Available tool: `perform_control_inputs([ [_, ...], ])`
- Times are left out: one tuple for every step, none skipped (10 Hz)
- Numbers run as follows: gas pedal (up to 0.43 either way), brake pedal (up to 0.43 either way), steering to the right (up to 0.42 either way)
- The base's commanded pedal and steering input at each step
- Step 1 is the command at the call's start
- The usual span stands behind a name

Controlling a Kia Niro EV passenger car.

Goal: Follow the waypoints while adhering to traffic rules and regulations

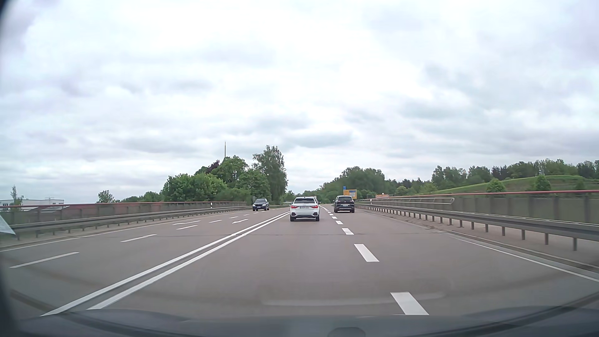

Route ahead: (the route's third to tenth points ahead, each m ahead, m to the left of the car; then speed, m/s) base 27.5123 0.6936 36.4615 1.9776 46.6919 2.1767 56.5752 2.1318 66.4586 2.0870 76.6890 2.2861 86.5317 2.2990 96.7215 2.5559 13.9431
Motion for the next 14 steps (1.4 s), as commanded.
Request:
perform_control_inputs([
  [0.248,0.0,-0.006],
  [0.248,0.0,-0.006],
  [0.248,0.0,-0.006],
  [0.24,0.0,-0.006],
  [0.24,0.0,-0.006],
  [0.24,0.0,-0.005],
  [0.228,0.0,-0.003],
  [0.22,0.0,-0.003],
  [0.22,0.0,-0.003],
  [0.209,0.0,-0.003],
  [0.209,0.0,-0.003],
  [0.209,0.0,-0.002],
  [0.209,0.0,-0.002],
  [0.209,0.0,-0.002],
])
